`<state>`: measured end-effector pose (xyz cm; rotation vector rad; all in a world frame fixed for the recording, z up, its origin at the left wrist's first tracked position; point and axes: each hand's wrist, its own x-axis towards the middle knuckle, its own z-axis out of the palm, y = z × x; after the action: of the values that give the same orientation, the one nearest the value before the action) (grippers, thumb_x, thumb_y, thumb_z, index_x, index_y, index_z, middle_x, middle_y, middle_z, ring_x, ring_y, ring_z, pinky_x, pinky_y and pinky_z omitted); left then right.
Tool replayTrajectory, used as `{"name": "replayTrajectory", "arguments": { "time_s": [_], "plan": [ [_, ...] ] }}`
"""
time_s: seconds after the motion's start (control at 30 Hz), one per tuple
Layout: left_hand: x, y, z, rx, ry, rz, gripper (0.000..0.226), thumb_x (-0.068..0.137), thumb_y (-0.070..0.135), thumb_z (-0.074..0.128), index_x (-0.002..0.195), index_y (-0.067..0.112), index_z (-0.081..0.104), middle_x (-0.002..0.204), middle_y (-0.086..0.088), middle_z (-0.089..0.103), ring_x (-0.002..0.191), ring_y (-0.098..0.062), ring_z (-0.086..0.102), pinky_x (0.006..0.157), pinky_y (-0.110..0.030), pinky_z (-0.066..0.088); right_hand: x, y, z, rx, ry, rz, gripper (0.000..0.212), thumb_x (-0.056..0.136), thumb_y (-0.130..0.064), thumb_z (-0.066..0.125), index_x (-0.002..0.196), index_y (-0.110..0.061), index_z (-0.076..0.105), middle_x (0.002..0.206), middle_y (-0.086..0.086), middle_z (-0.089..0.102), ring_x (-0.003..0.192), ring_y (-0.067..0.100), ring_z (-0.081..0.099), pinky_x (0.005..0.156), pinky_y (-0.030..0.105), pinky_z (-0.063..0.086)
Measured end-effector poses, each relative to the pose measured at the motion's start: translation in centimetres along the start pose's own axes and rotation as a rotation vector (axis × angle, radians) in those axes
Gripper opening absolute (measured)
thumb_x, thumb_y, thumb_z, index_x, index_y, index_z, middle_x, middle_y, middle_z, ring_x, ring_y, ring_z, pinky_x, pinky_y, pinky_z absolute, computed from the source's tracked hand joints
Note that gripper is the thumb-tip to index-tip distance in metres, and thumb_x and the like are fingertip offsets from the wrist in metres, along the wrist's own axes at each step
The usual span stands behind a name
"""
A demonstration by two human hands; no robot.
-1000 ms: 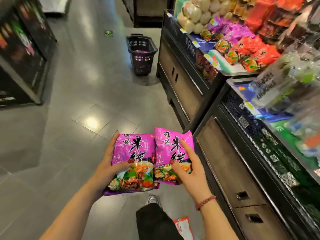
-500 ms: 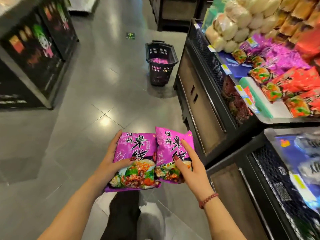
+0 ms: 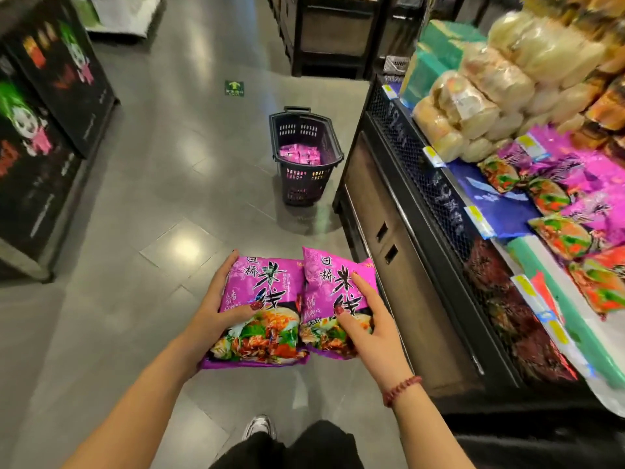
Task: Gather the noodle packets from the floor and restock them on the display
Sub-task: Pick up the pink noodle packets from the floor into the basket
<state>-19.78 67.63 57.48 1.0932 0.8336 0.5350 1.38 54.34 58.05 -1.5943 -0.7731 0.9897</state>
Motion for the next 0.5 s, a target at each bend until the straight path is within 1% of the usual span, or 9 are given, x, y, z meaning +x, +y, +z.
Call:
{"name": "replayTrajectory", "arguments": {
  "time_s": [0.03, 0.1, 0.17, 0.23, 0.27, 0.37, 0.4, 0.43, 0.5],
  "plan": [
    [1.8, 0.5, -0.2, -0.007, 0.004, -0.001, 0.101, 0.061, 0.027, 0.089, 0.133, 0.061, 0.029, 0.123, 0.007, 0.051, 0.090, -0.022, 0.072, 0.063, -0.034, 0.059, 1.8, -0.4, -0.1, 0.013, 0.008, 0.007, 0.054, 0.089, -0.019, 0.066, 0.128, -0.050, 0.046, 0.128, -0.009, 0.052, 0.107, 0.013, 0.063, 0.073, 0.025, 0.058],
    [5.4, 1.2, -0.3, -0.004, 0.030, -0.001, 0.088, 0.080, 0.012, 0.075, 0.135, 0.060, 0.027, 0.122, 0.007, 0.051, 0.088, -0.022, 0.073, 0.063, -0.034, 0.060, 5.6, -1.0, -0.4, 0.019, 0.008, 0.009, 0.054, 0.089, -0.015, 0.065, 0.129, -0.045, 0.047, 0.127, -0.009, 0.054, 0.105, 0.009, 0.064, 0.072, 0.023, 0.057],
    [9.1, 2.0, -0.3, 0.009, 0.037, -0.028, 0.085, 0.083, 0.009, 0.070, 0.134, 0.061, 0.026, 0.123, 0.007, 0.051, 0.089, -0.022, 0.073, 0.065, -0.036, 0.060, 9.9, -1.4, -0.9, 0.012, -0.004, 0.026, 0.054, 0.088, -0.013, 0.065, 0.130, -0.043, 0.048, 0.125, -0.007, 0.057, 0.103, 0.008, 0.065, 0.072, 0.023, 0.057],
    [13.2, 3.0, -0.4, 0.011, 0.039, -0.037, 0.094, 0.074, 0.016, 0.082, 0.134, 0.062, 0.026, 0.126, 0.006, 0.050, 0.091, -0.023, 0.072, 0.068, -0.039, 0.060, 14.7, -1.7, -1.5, 0.003, -0.024, 0.045, 0.053, 0.088, -0.014, 0.066, 0.128, -0.044, 0.048, 0.123, -0.008, 0.057, 0.102, 0.009, 0.065, 0.071, 0.022, 0.057],
    [15.2, 3.7, -0.4, 0.016, 0.049, -0.038, 0.098, 0.066, 0.024, 0.087, 0.133, 0.063, 0.027, 0.126, 0.006, 0.050, 0.092, -0.024, 0.072, 0.068, -0.038, 0.060, 17.1, -1.9, -1.8, -0.002, -0.034, 0.049, 0.052, 0.089, -0.015, 0.066, 0.126, -0.046, 0.048, 0.123, -0.010, 0.056, 0.103, 0.010, 0.065, 0.071, 0.022, 0.057],
    [21.5, 5.9, -0.2, -0.009, 0.073, -0.041, 0.119, 0.032, 0.048, 0.094, 0.131, 0.066, 0.029, 0.125, 0.008, 0.050, 0.092, -0.025, 0.072, 0.064, -0.036, 0.060, 24.3, -3.3, -3.0, -0.015, -0.068, 0.032, 0.051, 0.089, -0.015, 0.066, 0.126, -0.045, 0.047, 0.120, -0.015, 0.054, 0.103, 0.007, 0.063, 0.069, 0.018, 0.055],
    [23.5, 6.7, 0.1, -0.027, 0.076, -0.053, 0.122, 0.028, 0.051, 0.094, 0.130, 0.067, 0.030, 0.125, 0.008, 0.050, 0.092, -0.026, 0.072, 0.064, -0.037, 0.060, 26.5, -3.8, -3.6, -0.023, -0.080, 0.031, 0.051, 0.088, -0.015, 0.066, 0.128, -0.042, 0.048, 0.120, -0.014, 0.055, 0.101, 0.006, 0.063, 0.068, 0.017, 0.055],
    [25.4, 7.3, 0.3, -0.035, 0.085, -0.063, 0.119, 0.032, 0.050, 0.095, 0.130, 0.068, 0.031, 0.125, 0.008, 0.050, 0.092, -0.027, 0.072, 0.065, -0.038, 0.060, 28.7, -4.2, -4.2, -0.027, -0.091, 0.033, 0.052, 0.087, -0.014, 0.067, 0.129, -0.039, 0.050, 0.121, -0.013, 0.056, 0.100, 0.005, 0.064, 0.069, 0.017, 0.054],
    [29.0, 8.4, 0.6, -0.046, 0.096, -0.063, 0.103, 0.052, 0.035, 0.093, 0.127, 0.069, 0.032, 0.125, 0.009, 0.049, 0.093, -0.027, 0.072, 0.067, -0.040, 0.060, 33.0, -5.1, -5.3, -0.045, -0.111, 0.037, 0.053, 0.086, -0.014, 0.070, 0.130, -0.037, 0.052, 0.122, -0.011, 0.058, 0.099, 0.002, 0.064, 0.072, 0.019, 0.055]
  ]
}}
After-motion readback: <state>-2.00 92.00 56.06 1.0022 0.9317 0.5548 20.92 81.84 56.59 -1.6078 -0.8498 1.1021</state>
